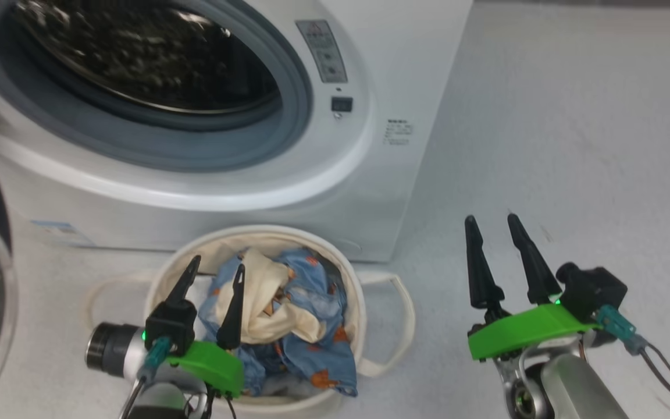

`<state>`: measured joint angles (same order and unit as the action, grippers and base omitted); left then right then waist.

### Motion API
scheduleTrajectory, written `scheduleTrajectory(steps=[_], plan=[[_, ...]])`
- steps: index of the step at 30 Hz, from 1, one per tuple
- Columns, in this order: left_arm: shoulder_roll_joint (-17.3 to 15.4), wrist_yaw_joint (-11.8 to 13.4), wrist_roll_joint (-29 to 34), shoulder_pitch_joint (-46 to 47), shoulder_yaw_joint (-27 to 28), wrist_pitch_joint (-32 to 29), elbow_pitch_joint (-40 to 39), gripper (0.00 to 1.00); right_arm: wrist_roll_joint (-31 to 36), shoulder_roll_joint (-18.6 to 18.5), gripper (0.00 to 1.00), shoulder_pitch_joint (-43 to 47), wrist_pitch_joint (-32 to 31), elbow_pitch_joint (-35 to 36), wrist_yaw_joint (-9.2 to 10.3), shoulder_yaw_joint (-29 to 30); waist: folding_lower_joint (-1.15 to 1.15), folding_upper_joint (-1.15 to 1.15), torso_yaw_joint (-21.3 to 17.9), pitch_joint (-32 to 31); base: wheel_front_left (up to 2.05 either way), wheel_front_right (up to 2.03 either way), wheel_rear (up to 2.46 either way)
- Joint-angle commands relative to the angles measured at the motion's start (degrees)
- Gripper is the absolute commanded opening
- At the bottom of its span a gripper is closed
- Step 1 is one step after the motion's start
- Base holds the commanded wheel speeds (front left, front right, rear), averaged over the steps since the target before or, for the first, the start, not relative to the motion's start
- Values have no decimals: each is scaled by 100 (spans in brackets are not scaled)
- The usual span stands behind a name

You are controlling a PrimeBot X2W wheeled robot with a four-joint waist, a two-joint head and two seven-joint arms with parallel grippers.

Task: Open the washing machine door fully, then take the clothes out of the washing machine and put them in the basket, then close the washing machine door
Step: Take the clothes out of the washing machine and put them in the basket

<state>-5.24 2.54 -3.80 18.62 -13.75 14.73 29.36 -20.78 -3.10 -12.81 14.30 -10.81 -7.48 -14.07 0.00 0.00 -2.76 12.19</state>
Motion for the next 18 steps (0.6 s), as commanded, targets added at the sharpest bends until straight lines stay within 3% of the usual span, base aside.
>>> scheduleTrajectory(steps=[1, 9, 18], plan=[[-32, 27, -57, -14, 217, 27, -327, 100, 4, 23, 100, 23, 70, 195, -1, -98, 0, 0, 155, -224, 0, 0, 0], [100, -6, -233, -686, 372, 27, -1558, 100, -35, 23, 100, 250, 70, 294, -1, -12, 0, 0, 304, -545, 0, 0, 0], [197, 90, -511, -1250, 713, 27, -2261, 100, -100, 23, 100, 404, 70, 366, -1, 166, 0, 0, 281, -710, 0, 0, 0]])
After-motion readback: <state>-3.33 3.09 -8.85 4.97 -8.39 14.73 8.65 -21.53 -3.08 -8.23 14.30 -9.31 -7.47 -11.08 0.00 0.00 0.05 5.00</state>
